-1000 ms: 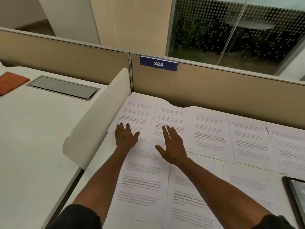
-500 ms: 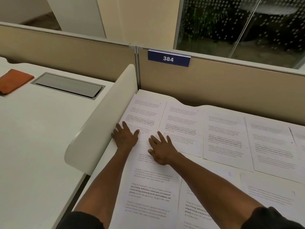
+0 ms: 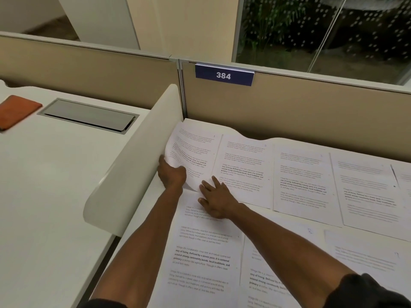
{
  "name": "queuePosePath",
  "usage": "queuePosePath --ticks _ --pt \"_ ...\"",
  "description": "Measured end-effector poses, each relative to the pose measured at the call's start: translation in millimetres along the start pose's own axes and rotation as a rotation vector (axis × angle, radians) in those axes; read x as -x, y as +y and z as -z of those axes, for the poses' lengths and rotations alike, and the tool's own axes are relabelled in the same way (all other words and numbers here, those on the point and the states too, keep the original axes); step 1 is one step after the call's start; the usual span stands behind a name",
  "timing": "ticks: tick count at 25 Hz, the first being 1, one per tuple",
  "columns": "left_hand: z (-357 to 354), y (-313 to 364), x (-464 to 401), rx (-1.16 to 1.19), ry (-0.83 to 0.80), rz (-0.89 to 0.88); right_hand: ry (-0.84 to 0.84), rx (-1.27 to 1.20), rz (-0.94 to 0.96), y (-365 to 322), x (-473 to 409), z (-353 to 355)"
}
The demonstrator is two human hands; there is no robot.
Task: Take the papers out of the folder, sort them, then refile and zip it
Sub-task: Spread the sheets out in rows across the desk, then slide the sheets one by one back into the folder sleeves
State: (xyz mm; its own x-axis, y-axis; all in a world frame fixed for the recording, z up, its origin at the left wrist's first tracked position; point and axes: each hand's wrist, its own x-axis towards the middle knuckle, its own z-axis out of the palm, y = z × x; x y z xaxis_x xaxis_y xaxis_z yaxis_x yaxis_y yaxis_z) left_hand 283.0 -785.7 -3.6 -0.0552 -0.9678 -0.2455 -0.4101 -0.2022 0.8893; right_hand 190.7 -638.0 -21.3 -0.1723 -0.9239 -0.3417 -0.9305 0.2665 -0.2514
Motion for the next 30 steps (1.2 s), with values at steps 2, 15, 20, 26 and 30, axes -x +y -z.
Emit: queuePosePath --ticks 2,15,20,26,30 --pt "1.5 11.0 7.9 0.226 -0.009 0.073 0.175 -0.293 -0.094 -2.0 4.0 -0.6" --pt "31.8 41.4 192.2 0.586 -0.087 -0.083 0.504 -1.883 -0.427 8.7 146.0 70.8" --pt "21.1 10.8 286.0 0.475 -0.279 -0.047 0.725 -1.775 -0.441 45.1 250.4 38.9" --pt "-15.3 -12.8 367.6 0.254 -0.581 -0.093 0.908 -1.745 -0.516 96.1 381.7 -7.7" --pt "-41.5 -19.9 431.2 0.328 -0.791 -0.006 0.941 -1.759 -0.532 127.7 459.6 -37.6"
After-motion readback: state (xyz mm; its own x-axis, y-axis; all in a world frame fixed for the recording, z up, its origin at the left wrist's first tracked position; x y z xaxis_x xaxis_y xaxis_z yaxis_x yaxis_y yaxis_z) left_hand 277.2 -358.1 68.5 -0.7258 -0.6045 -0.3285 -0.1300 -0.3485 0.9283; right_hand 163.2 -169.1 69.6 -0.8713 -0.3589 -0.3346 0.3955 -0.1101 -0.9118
